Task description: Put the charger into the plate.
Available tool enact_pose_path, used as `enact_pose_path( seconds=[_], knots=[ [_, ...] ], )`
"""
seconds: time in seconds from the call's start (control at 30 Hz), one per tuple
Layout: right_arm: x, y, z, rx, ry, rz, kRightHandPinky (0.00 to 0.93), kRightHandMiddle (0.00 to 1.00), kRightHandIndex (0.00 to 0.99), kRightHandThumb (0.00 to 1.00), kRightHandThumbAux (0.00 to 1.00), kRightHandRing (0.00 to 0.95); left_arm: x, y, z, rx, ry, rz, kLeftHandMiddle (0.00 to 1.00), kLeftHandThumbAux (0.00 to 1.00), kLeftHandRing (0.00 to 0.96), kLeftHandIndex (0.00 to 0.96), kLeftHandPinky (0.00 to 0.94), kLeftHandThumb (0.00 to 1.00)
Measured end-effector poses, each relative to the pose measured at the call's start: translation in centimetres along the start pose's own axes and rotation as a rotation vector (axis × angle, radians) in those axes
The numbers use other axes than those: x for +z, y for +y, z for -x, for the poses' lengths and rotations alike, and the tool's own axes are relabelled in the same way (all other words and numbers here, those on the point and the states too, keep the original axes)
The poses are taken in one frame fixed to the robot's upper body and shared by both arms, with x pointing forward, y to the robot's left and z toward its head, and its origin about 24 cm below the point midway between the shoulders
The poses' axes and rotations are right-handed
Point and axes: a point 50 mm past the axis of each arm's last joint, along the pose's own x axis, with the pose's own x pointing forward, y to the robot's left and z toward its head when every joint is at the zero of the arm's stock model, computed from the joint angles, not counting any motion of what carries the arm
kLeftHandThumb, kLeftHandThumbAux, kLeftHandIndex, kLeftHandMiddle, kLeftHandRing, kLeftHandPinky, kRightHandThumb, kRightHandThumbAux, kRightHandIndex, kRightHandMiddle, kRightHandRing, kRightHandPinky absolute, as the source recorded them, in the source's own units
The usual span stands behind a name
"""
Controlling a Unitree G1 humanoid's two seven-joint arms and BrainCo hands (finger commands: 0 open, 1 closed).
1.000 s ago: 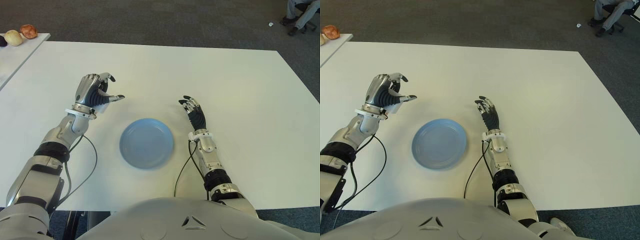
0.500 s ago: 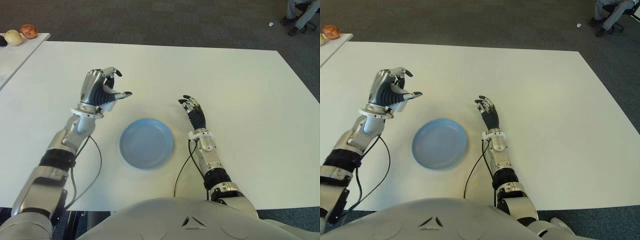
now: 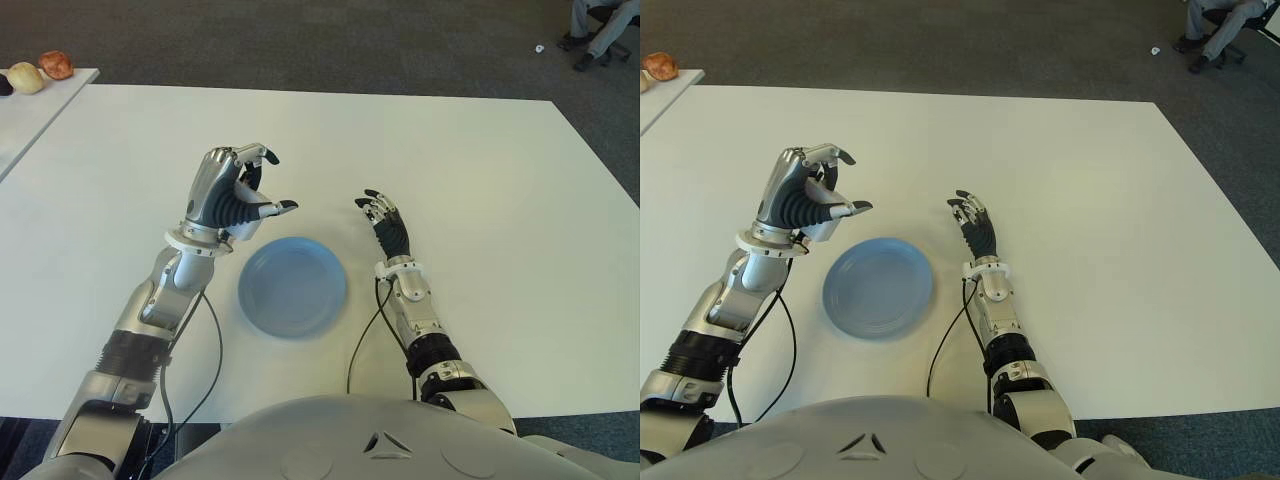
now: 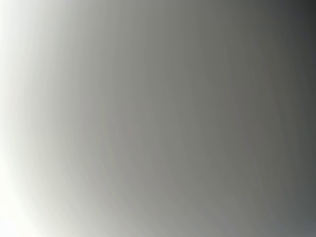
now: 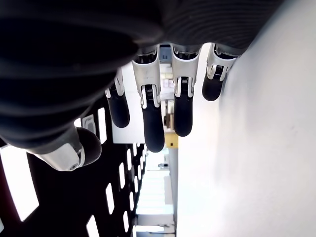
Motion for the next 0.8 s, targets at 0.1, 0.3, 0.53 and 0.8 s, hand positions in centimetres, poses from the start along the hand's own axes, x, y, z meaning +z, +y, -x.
enact_pose_path(
  seconds=[0.1, 0.3, 0.53, 0.8],
  knots=[
    [0.0, 0.0, -0.1, 0.0, 0.0, 0.0, 0.063, 0.332, 0.199, 0.0, 0.505, 0.238, 0.5, -0.2, 0.1, -0.034, -0.019, 0.002, 0.887, 0.697, 0.882, 0.442, 0.88, 0.75],
    [0.0, 0.1, -0.2, -0.003, -0.002, 0.0, 0.064, 0.332, 0.2, 0.0, 0.501, 0.24, 1.1, -0.4, 0.4, -0.082, -0.06, -0.001, 0.88, 0.697, 0.875, 0.442, 0.868, 0.75],
    [0.0, 0.1, -0.3, -0.005, 0.0, -0.002, 0.055, 0.327, 0.196, 0.0, 0.492, 0.234, 2.0, -0.7, 0.5, -0.133, -0.117, 0.005, 0.88, 0.696, 0.874, 0.442, 0.874, 0.751],
    [0.0, 0.2, -0.4, -0.008, -0.001, -0.002, 0.066, 0.326, 0.194, 0.0, 0.49, 0.235, 2.5, -1.2, 0.6, -0.181, -0.15, -0.011, 0.882, 0.696, 0.875, 0.442, 0.881, 0.75]
  ],
)
